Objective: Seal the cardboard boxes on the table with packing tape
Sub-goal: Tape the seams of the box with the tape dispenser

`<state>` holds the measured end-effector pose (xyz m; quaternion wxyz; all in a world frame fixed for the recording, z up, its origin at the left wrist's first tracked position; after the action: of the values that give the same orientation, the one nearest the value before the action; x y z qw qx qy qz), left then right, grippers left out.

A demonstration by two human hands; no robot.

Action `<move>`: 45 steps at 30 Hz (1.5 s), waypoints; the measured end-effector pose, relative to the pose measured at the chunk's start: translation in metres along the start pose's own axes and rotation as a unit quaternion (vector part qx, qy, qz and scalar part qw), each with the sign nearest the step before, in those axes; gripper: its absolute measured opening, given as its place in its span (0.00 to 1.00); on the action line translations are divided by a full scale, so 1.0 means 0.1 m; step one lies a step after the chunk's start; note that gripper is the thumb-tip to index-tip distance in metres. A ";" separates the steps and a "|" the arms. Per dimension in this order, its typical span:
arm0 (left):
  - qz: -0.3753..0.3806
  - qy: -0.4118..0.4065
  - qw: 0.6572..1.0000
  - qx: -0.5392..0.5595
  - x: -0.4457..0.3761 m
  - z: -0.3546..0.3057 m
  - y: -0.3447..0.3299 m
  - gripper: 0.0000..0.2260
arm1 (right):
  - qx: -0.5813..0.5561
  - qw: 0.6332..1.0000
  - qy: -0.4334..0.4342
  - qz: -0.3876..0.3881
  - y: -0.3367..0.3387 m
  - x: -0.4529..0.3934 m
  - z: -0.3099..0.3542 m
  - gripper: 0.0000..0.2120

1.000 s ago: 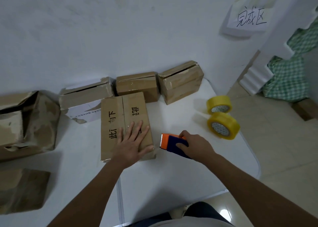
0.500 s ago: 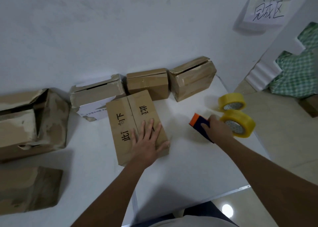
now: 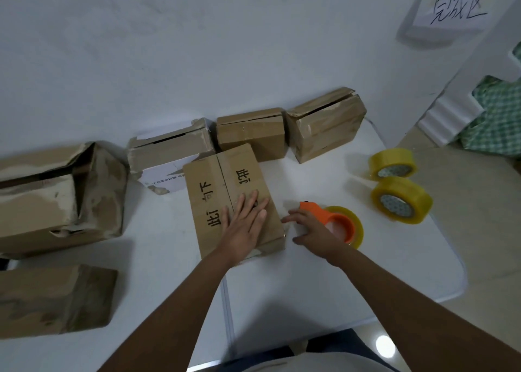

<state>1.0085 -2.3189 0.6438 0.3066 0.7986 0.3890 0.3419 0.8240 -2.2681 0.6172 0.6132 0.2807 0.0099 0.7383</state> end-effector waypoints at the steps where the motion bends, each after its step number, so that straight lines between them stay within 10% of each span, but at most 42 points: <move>1: 0.001 -0.001 1.000 0.015 0.00 0.01 0.01 0.26 | -0.014 1.000 -0.014 0.002 0.01 0.03 0.02 0.18; 13: -0.006 -0.017 0.999 -0.027 -0.01 0.02 -0.02 0.23 | 0.183 0.983 -0.013 -0.005 0.38 0.13 0.10 0.07; 22: -0.030 -0.048 0.998 0.001 0.03 0.05 0.03 0.31 | -0.097 0.993 -0.026 -0.067 0.48 0.25 0.19 0.10; 35: -0.039 -0.123 0.945 -0.300 0.18 0.15 -0.18 0.33 | -0.133 0.982 -0.052 -0.124 0.37 0.34 -0.04 0.08; 45: -0.141 -0.089 0.933 -0.319 0.09 -0.20 -0.20 0.35 | -0.036 0.986 -0.051 -0.156 0.36 0.29 -0.06 0.08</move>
<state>0.9892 -2.2968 0.6429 0.6230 0.6232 0.3392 0.3292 0.7861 -2.2489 0.6367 0.7304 0.2909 -0.0044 0.6180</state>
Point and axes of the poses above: each hand's wrist, its own x-axis away from the middle knuckle, its own y-axis out of the back of the hand, z = x × y, the point moved 4 cm from there along -x, towards the middle knuckle, and after that the axes turned 1 degree about -z, right-handed, at the moved point
